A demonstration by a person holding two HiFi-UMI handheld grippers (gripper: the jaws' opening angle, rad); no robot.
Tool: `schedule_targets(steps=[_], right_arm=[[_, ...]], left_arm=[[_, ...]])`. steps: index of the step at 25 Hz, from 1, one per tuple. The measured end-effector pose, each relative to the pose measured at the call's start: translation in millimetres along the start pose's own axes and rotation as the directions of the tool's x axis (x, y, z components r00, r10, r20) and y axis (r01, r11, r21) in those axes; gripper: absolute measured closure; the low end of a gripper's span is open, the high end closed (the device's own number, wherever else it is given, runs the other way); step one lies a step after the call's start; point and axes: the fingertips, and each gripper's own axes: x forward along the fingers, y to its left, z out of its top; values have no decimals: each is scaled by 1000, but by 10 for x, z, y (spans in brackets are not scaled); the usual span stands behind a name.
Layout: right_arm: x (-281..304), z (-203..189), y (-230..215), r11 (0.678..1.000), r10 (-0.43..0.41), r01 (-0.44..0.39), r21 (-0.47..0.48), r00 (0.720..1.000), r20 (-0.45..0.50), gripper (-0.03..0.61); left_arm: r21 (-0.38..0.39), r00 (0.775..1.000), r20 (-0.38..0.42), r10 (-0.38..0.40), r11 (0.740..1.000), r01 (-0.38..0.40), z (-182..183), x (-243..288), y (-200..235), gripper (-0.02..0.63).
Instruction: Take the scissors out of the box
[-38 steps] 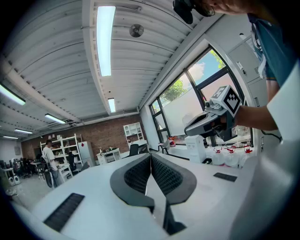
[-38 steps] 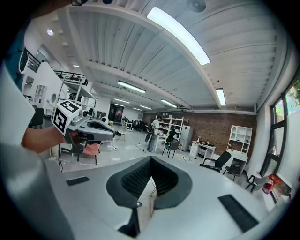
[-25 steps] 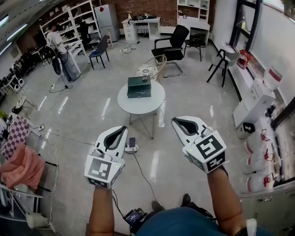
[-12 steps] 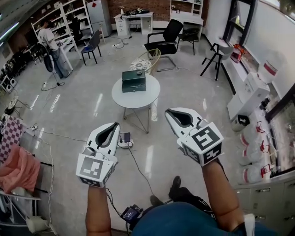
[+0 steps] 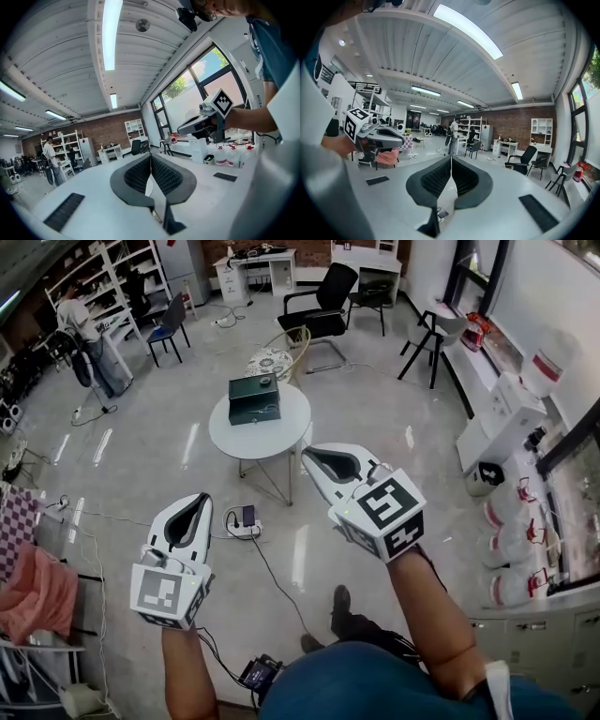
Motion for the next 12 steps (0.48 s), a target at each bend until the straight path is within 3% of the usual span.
schedule_targets(steps=[12], right_arm=[[500, -83, -703, 998, 55, -55, 21, 998, -15, 540]], left_arm=[[-8, 999, -37, 27, 1000, -28, -41, 760, 161, 595]])
